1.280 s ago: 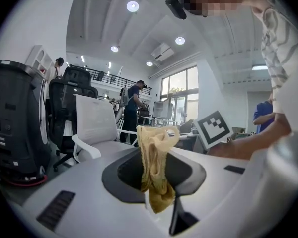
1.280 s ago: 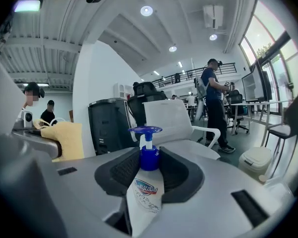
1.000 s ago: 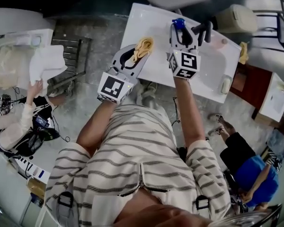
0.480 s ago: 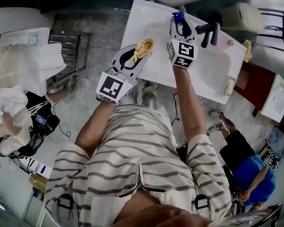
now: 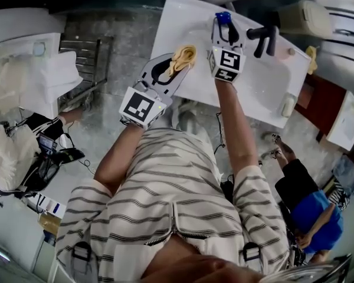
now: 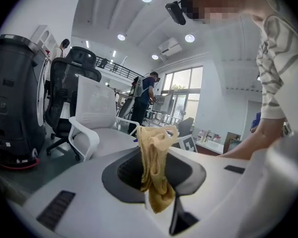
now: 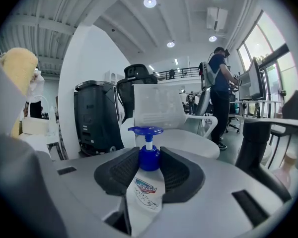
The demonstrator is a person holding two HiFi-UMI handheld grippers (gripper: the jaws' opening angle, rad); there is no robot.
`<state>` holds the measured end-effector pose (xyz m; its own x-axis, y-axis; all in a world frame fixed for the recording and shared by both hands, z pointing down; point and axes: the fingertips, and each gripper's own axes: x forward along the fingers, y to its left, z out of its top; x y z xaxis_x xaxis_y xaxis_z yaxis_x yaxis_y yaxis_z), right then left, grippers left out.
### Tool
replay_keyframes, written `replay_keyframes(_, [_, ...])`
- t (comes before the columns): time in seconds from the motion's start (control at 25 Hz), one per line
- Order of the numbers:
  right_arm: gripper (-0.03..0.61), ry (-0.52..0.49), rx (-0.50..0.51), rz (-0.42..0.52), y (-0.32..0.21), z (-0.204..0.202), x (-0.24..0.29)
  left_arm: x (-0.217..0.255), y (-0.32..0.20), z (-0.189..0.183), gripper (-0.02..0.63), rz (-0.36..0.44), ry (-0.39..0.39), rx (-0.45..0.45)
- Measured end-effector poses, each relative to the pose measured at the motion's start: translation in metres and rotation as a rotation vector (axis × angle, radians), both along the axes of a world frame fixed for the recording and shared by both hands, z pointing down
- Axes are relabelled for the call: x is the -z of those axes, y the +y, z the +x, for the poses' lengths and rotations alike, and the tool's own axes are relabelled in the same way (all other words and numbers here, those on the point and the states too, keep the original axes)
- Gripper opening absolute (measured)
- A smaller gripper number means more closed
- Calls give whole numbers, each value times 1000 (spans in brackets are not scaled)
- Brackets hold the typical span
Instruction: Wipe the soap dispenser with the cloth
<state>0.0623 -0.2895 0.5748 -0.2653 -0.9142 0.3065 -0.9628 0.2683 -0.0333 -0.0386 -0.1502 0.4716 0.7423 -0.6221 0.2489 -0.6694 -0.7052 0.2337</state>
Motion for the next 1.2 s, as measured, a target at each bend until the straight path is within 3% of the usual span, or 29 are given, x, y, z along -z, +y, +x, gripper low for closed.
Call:
replay_keyframes(0.2, [160, 9, 23, -21, 4, -1, -4, 1, 1, 3, 94, 6, 3, -11])
replay_keyframes(0.28, [207, 2, 33, -33, 5, 0, -3, 2, 3, 4, 94, 14, 0, -16])
replay_keyframes(0.52, [229, 13, 68, -29, 12, -6, 3, 5, 7, 4, 94, 14, 2, -7])
replay_keyframes(1.2, [151, -113, 69, 60, 82, -2, 89, 39, 32, -1, 92, 58, -22, 93])
